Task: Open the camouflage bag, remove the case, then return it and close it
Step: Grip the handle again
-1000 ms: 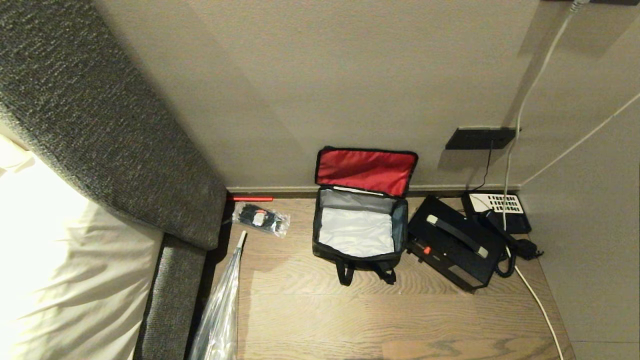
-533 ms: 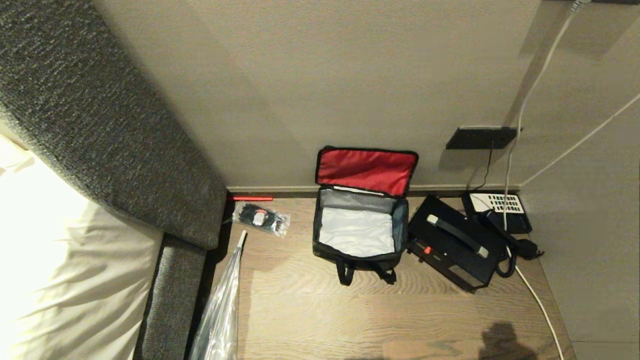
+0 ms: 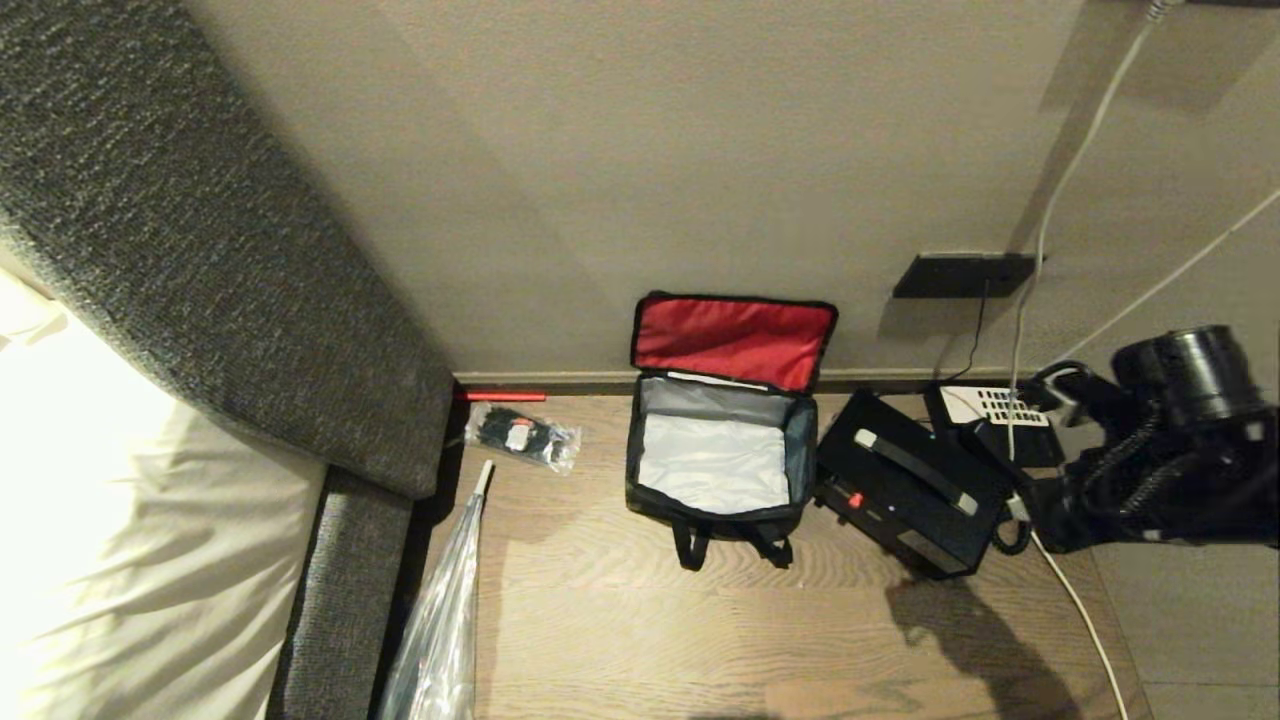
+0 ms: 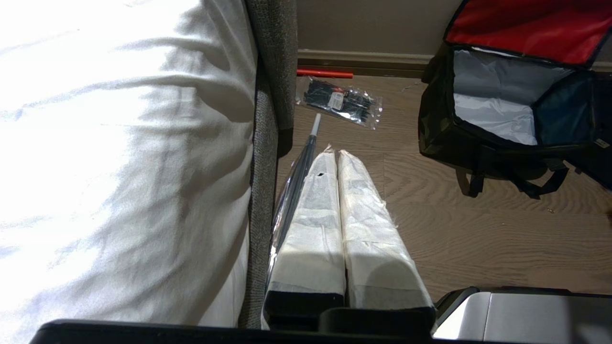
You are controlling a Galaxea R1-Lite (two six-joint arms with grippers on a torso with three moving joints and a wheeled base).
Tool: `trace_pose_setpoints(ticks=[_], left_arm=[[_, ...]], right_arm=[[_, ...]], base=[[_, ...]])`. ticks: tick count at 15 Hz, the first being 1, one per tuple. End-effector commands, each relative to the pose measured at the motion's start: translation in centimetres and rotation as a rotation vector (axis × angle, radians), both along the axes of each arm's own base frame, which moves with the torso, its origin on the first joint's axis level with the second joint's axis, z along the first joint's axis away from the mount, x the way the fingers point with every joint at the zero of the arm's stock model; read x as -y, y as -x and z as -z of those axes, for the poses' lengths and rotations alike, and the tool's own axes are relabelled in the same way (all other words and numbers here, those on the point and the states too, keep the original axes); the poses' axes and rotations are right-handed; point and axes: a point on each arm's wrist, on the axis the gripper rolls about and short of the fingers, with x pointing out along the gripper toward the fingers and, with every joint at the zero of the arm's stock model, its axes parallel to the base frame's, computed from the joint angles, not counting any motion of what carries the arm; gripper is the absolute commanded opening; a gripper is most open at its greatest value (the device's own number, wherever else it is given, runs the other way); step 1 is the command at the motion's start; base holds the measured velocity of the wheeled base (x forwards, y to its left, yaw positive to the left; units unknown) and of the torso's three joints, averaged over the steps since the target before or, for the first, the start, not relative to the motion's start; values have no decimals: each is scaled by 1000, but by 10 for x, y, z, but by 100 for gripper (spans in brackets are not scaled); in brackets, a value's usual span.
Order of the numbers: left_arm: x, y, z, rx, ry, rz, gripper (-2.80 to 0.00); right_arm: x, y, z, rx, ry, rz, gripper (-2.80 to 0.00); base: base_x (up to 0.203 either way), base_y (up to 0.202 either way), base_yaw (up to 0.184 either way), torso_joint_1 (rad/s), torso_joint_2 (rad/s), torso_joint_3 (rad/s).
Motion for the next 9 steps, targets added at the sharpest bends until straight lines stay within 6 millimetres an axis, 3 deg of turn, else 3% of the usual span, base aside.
trace_pose_setpoints(ticks=[1,5,9], left_arm=[[0,0,0,0,0,0,-280],[0,0,0,0,0,0,-280],[0,0,0,0,0,0,-280]], right_arm=[[-5,-49,59,-106,126,-48,0],[-7,-90,85,-40,369,-48,0],[-1,-112,108,-4,672,-122,0]], base=[[0,0,0,0,0,0],[0,0,0,0,0,0],[0,0,0,0,0,0]])
